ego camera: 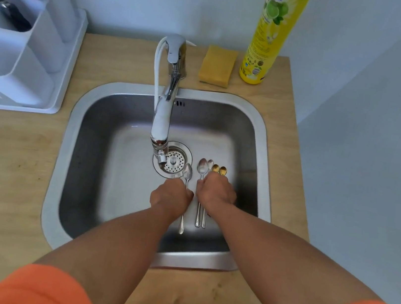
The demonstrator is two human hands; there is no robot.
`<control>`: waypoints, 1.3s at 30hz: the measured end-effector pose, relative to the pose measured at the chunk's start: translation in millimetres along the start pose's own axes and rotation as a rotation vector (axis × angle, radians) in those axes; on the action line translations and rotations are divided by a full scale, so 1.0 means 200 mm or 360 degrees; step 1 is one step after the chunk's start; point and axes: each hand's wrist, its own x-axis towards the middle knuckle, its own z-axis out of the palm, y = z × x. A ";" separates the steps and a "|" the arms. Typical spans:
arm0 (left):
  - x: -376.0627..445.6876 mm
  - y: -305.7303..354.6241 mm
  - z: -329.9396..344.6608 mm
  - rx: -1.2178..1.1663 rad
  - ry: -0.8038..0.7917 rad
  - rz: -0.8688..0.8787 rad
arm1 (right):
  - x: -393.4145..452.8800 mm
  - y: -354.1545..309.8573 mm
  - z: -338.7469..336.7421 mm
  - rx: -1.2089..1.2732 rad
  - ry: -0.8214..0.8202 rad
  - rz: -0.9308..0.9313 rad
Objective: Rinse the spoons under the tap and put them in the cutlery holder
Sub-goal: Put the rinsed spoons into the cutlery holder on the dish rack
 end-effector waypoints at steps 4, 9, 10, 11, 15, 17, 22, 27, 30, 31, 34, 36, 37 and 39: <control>-0.06 -0.12 -0.04 -0.0068 0.0048 -0.0101 | 0.01 -0.02 -0.01 -0.0004 -0.0004 0.0019; -0.05 -0.31 -0.20 -0.0111 0.0303 -0.0180 | -0.02 -0.06 -0.01 -0.0041 -0.0089 0.0018; -0.05 -0.34 -0.24 -0.0144 0.0382 -0.0181 | -0.03 -0.06 0.00 -0.0047 -0.0112 0.0008; -0.05 -0.36 -0.29 -0.0187 0.0461 -0.0180 | -0.05 -0.07 0.01 -0.0050 -0.0133 -0.0008; -0.07 -0.43 -0.50 -0.0389 0.0739 -0.0135 | -0.12 -0.12 0.05 -0.0071 -0.0189 -0.0065; -0.07 -0.47 -0.63 -0.0459 0.0861 -0.0098 | -0.16 -0.16 0.06 -0.0079 -0.0202 -0.0092; -0.11 -0.55 -1.01 -0.0679 0.1125 0.0158 | -0.26 -0.24 0.10 -0.0135 -0.0206 -0.0199; -0.19 -0.66 -1.46 -0.0572 0.1428 0.0339 | -0.34 -0.37 0.13 -0.0151 -0.0131 -0.0388; -0.22 -0.75 -1.72 -0.0478 0.1640 0.0350 | -0.38 -0.43 0.15 -0.0138 -0.0103 -0.0520; -0.23 -0.79 -1.79 -0.0462 0.1699 0.0333 | -0.39 -0.44 0.15 -0.0133 -0.0086 -0.0570; -0.22 -0.90 -1.94 -0.0419 0.1804 0.0210 | -0.45 -0.52 0.13 -0.0012 0.0058 -0.0729; -0.20 -0.95 -1.97 -0.0448 0.1801 0.0116 | -0.49 -0.62 0.08 0.0186 0.0213 -0.0828; -0.19 -0.97 -1.96 -0.0472 0.1790 0.0074 | -0.51 -0.68 0.04 0.0265 0.0301 -0.0885; -0.16 -1.01 -1.89 -0.0515 0.1743 -0.0013 | -0.54 -0.82 -0.06 0.0423 0.0486 -0.1019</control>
